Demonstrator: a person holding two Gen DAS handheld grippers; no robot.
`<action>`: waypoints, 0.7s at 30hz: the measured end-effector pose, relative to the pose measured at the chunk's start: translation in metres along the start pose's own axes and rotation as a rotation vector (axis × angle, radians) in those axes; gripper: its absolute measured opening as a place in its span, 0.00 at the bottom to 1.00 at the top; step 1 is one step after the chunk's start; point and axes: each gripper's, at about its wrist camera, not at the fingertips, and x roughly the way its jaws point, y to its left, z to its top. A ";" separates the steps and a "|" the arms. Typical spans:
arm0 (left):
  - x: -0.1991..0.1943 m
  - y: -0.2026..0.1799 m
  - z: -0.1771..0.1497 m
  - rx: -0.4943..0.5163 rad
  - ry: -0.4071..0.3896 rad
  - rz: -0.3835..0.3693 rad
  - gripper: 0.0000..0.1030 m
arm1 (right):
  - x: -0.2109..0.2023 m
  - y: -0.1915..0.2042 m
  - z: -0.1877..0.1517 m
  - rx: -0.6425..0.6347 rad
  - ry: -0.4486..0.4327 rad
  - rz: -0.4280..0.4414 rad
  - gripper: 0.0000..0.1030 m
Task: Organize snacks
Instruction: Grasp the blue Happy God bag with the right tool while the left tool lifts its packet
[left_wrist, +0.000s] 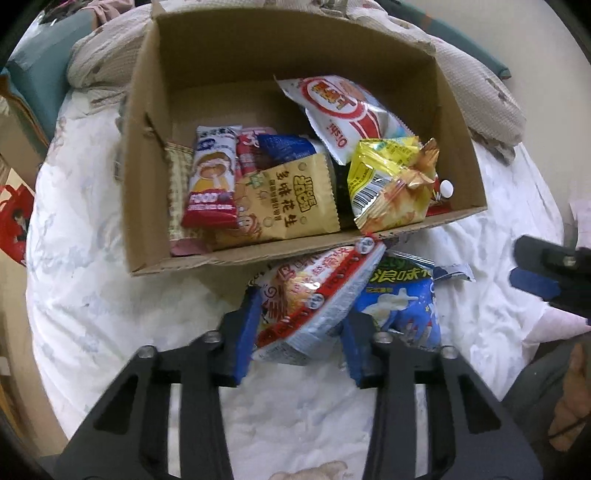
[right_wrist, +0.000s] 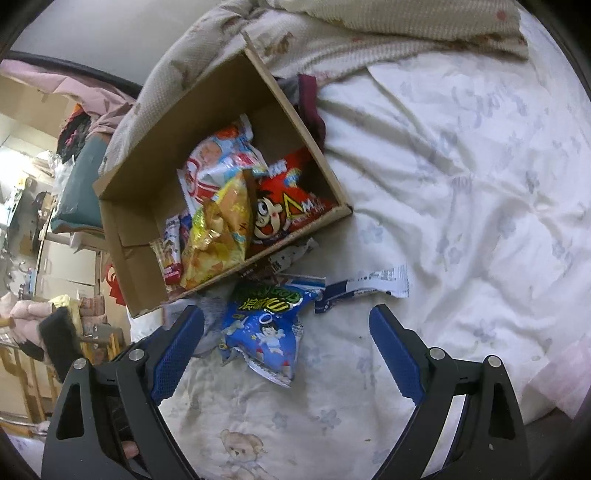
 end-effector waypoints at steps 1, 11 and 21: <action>-0.005 0.002 -0.001 0.000 -0.001 0.008 0.26 | 0.004 -0.001 0.000 0.012 0.016 0.009 0.90; -0.039 0.032 -0.017 -0.077 0.048 0.037 0.22 | 0.062 0.014 -0.006 0.024 0.188 0.019 0.90; -0.048 0.045 -0.036 -0.149 0.056 0.036 0.22 | 0.102 0.029 -0.013 0.008 0.226 -0.029 0.70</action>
